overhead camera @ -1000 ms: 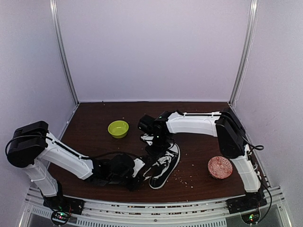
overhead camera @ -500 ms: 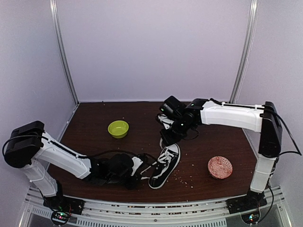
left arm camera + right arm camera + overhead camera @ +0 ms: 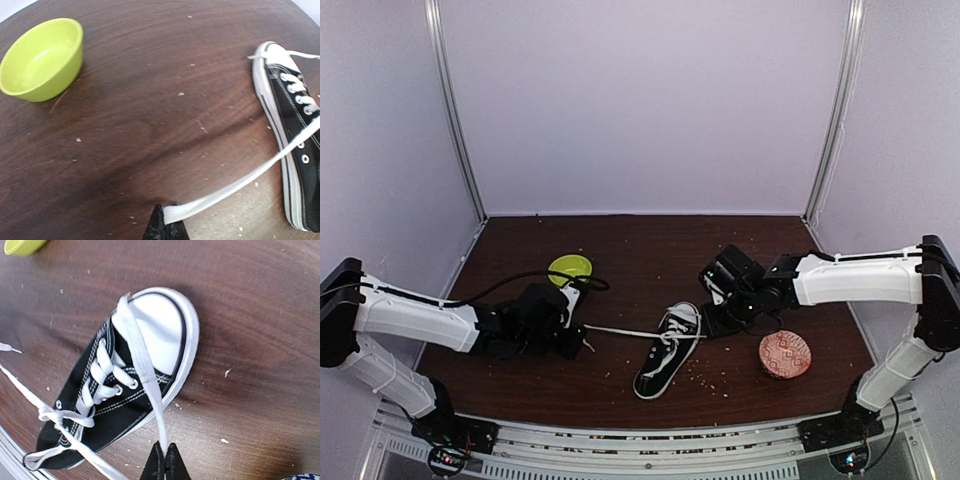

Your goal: Tie the shoes

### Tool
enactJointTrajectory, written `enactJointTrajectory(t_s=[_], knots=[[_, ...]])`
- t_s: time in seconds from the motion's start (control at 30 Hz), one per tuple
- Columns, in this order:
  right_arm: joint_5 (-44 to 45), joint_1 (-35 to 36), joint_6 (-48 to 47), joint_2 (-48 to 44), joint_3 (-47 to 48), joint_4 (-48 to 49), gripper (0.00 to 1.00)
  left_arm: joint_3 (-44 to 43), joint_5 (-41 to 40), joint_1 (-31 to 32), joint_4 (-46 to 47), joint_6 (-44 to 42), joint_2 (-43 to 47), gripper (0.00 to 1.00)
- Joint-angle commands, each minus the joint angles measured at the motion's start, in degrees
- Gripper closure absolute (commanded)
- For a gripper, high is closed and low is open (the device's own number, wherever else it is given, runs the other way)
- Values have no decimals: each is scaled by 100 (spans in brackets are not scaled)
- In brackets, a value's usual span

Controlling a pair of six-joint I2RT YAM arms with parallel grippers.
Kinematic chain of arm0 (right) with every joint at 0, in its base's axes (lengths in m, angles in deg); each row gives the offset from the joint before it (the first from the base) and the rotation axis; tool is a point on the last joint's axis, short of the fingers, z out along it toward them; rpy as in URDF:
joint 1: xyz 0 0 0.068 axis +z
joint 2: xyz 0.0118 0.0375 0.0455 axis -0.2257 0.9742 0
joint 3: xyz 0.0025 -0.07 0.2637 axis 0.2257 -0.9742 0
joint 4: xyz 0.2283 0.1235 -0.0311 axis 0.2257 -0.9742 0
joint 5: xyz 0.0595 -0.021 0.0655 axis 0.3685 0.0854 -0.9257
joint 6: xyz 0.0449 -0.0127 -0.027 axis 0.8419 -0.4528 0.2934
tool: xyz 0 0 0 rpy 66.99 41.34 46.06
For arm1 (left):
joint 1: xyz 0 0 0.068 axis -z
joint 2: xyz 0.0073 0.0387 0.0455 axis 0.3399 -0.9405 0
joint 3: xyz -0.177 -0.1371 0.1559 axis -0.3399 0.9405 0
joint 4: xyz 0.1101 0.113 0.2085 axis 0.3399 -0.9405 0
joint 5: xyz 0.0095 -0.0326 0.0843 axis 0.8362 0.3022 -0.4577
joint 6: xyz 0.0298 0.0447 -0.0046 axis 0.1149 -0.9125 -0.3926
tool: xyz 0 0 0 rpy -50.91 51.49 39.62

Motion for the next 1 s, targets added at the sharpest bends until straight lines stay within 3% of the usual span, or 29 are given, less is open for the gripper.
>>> enactJointTrajectory(t_s=[0.0, 0.33, 0.5, 0.73, 0.97], knots=[[404, -143, 370, -392, -322, 465, 100, 54, 68, -368, -398, -129, 145, 100], [565, -538, 201, -819, -558, 424, 100, 19, 201, -727, -445, -221, 361, 100], [-364, -396, -425, -1367, -799, 1424, 100, -295, 1039, -726, 14, -712, 92, 100], [-1319, 707, -1174, -1295, -953, 2787, 100, -1626, 1835, -1006, -310, -921, -1148, 100], [-1494, 1955, -1710, 30, -121, 2487, 96, -2453, 2399, -1117, -246, -1058, -1804, 100]])
